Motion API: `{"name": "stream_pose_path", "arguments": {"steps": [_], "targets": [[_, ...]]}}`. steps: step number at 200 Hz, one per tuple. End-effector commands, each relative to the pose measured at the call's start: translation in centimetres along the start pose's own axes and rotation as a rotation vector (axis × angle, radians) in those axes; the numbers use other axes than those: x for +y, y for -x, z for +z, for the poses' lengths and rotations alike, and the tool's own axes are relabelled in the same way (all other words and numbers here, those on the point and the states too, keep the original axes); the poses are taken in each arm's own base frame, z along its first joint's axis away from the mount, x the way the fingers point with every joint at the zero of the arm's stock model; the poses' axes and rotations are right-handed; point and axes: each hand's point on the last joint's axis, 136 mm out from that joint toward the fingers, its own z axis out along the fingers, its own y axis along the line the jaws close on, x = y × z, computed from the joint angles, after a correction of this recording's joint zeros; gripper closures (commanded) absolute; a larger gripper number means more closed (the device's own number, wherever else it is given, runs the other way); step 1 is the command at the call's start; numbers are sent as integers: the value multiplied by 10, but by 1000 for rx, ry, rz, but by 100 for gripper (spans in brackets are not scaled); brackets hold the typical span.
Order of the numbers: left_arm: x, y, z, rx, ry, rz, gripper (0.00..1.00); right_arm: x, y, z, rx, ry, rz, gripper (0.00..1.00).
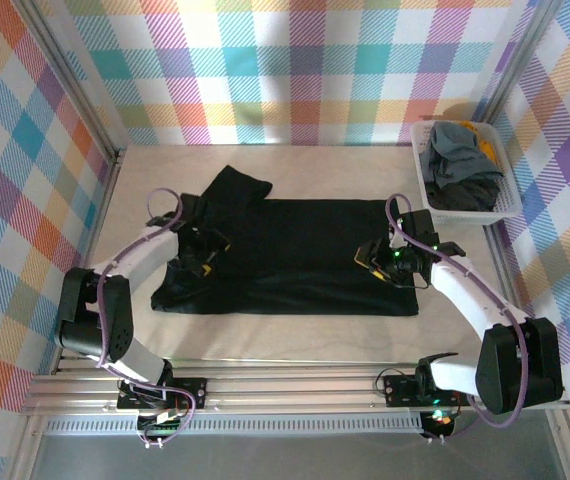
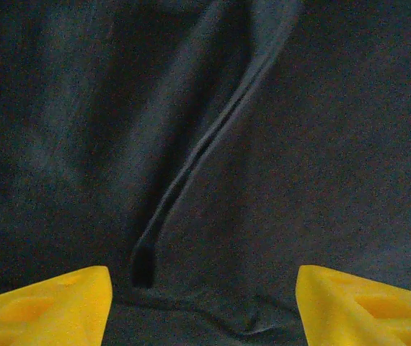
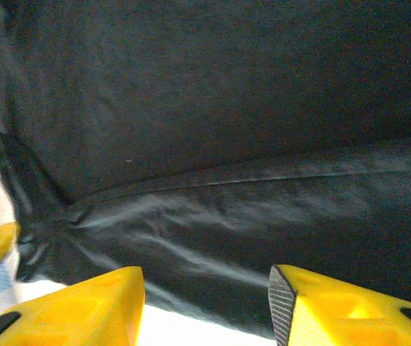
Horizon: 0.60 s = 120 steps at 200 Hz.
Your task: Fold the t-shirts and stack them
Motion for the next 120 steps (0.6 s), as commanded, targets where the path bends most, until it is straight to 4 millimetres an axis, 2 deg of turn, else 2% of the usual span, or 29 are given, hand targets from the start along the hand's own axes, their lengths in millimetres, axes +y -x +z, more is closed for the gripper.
{"name": "stream_pose_path", "arguments": {"steps": [1, 18, 36, 76, 97, 120], "targets": [[7, -17, 8, 32, 24, -51, 35, 31, -3, 1, 24, 175, -65, 49], [11, -20, 16, 40, 43, -60, 39, 47, -3, -2, 33, 255, -89, 47], [10, -21, 23, 46, 58, -44, 45, 52, -3, -3, 43, 280, -88, 47], [3, -17, 29, 35, 71, -21, 72, 49, -4, -4, 42, 260, -84, 47], [-9, -14, 32, 31, 60, -1, 88, 46, -4, -4, 39, 244, -81, 47], [-28, -11, 30, 19, 49, 45, 96, 45, -3, -4, 38, 233, -79, 47]]}}
